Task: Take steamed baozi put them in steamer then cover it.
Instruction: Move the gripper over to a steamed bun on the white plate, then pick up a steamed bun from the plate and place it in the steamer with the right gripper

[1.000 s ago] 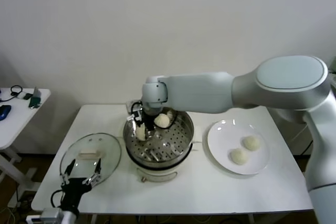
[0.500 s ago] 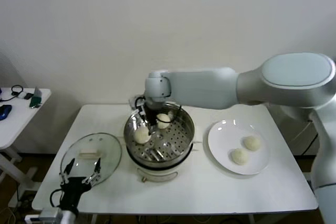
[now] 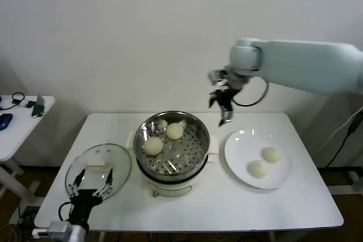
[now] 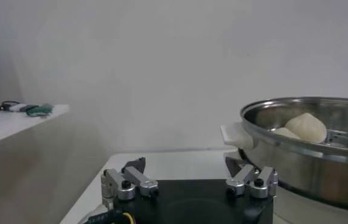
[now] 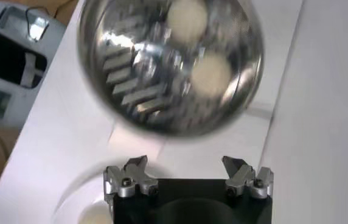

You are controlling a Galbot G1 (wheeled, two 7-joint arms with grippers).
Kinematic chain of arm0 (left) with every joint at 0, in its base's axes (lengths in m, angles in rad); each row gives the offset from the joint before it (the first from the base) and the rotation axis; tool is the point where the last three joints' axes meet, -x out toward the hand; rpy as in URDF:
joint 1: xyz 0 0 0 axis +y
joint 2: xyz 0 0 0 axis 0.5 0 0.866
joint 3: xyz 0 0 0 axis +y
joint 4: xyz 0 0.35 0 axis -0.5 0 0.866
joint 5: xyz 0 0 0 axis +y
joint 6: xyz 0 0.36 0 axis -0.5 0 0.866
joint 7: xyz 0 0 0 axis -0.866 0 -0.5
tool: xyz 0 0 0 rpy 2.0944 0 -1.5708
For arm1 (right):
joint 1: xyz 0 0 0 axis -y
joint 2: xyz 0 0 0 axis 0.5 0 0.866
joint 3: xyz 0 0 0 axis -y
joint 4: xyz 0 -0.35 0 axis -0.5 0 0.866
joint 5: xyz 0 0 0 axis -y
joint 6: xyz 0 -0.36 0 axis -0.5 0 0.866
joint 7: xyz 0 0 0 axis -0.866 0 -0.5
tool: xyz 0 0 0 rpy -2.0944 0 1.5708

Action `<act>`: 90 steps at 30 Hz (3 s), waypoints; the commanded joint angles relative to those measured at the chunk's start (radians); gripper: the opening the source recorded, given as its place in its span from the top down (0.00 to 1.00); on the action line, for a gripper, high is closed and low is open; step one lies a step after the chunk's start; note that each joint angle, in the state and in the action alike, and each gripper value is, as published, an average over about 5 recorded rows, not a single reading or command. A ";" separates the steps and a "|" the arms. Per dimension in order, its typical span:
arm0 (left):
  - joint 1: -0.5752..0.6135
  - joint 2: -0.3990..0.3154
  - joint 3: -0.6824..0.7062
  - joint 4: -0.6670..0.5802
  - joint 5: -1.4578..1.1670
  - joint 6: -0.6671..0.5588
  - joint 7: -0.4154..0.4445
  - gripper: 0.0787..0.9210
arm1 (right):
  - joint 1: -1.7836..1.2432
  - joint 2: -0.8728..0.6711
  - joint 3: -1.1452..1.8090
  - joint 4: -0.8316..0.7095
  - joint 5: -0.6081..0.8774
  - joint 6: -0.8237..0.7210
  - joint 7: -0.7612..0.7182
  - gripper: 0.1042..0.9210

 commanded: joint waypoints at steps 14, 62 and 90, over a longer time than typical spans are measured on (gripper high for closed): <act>0.008 -0.011 -0.002 0.011 0.007 -0.003 -0.001 0.12 | -0.411 -0.359 0.147 0.050 -0.332 -0.022 0.027 0.12; 0.019 -0.017 -0.008 0.013 0.026 -0.004 -0.002 0.12 | -0.625 -0.200 0.362 -0.130 -0.432 -0.028 0.069 0.31; 0.010 -0.032 -0.003 -0.001 0.029 0.000 -0.004 0.12 | 0.158 0.171 0.256 0.433 -0.481 0.431 0.027 0.33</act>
